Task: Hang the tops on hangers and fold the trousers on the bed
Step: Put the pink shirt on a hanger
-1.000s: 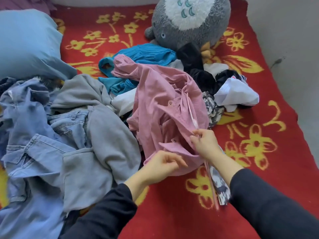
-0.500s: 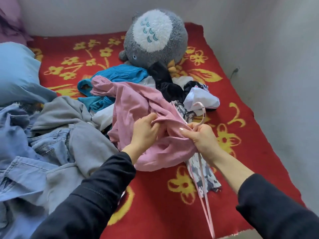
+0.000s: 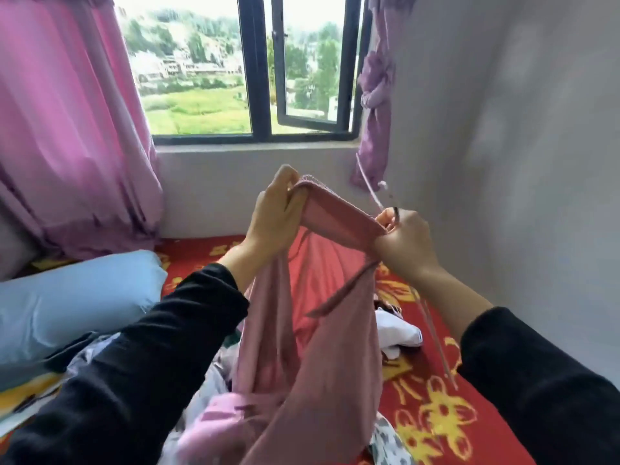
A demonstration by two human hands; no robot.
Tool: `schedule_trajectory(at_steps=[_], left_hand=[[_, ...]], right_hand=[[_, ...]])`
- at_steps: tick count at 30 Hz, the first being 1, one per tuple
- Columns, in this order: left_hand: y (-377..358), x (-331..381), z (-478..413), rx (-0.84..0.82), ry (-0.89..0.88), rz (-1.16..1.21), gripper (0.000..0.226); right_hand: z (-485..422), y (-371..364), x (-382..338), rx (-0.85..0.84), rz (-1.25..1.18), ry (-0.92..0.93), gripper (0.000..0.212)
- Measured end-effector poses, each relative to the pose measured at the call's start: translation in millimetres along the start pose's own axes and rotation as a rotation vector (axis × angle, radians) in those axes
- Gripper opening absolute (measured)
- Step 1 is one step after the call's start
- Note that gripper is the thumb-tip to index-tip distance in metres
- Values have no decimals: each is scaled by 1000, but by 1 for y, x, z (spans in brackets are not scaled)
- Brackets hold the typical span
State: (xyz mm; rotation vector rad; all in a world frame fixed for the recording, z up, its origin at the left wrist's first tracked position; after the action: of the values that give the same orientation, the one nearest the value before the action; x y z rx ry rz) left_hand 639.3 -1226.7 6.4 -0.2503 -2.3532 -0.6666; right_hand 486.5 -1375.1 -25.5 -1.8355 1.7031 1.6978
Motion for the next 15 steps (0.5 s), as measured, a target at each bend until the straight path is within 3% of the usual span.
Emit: schedule_trajectory(at_steps=[4, 7, 10, 12, 15], left_hand=[[50, 61, -35, 97, -98, -28, 7], [79, 87, -49, 83, -163, -242, 13], [106, 90, -53, 102, -236, -542, 29], [123, 80, -49, 118, -171, -617, 45], [132, 51, -34, 46, 95, -688, 59]], right_hand=[[-7, 17, -32, -46, 162, -1, 37], [-20, 35, -52, -59, 193, 1, 25], [-36, 66, -80, 88, 153, 97, 16], [-37, 75, -86, 159, 155, 180, 14], [-32, 63, -72, 98, 194, 151, 27]])
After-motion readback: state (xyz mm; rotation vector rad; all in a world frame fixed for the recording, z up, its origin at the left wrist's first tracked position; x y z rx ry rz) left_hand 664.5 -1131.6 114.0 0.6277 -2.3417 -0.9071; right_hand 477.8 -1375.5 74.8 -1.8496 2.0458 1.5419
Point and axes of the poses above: each hand's wrist, its own z-axis away from the middle knuckle, its own y-axis out of the back of the hand, x = y × z, the point moved 6 cm from there along -z, towards the middle knuckle, and after that the axes turned 3 degrees about -x, right-handed, at the moved point
